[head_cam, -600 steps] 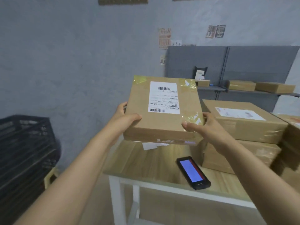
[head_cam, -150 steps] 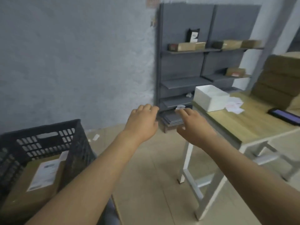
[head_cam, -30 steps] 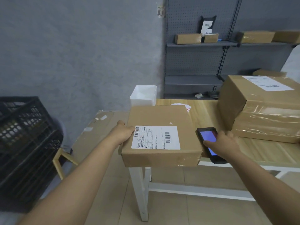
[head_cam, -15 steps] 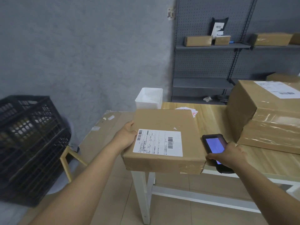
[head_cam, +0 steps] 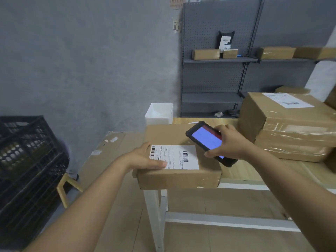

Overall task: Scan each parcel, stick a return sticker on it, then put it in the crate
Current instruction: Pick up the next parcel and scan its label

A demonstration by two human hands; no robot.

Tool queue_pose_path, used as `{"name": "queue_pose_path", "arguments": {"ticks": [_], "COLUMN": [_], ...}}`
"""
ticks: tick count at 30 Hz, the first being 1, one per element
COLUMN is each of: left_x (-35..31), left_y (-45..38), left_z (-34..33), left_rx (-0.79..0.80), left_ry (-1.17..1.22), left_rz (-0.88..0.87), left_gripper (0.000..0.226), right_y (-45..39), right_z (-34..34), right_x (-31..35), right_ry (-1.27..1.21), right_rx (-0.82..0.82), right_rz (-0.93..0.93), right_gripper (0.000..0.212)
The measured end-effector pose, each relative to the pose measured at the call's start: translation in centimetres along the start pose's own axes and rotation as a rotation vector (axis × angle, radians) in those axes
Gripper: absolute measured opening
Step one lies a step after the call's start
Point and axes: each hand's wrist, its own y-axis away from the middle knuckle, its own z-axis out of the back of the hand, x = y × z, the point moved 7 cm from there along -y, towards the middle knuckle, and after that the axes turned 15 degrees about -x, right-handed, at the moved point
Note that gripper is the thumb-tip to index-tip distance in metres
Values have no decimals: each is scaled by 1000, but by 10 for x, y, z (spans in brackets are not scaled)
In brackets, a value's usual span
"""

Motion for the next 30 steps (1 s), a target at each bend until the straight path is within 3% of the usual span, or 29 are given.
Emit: {"name": "queue_pose_path", "arguments": {"ticks": [6,10,19,30], "left_x": [-11,-9,-10,-6], "left_y": [7,6,-1,-3], "left_z": [-4,-4,-6,-5], "left_rx": [15,14,25,37], "left_ry": [-48,-1,-12,-96], "left_rz": [-127,-118,-106,-61], "left_gripper": [100,100,96,106], "right_y": [30,45,65,70], "right_z": [21,35,48,50], "right_x": [28,30,21,19], "right_ry": [484,626,568,545], "right_rx": [135,143,214,255], "right_rz": [202,226,147,136], "right_gripper": [88,83,80,82]}}
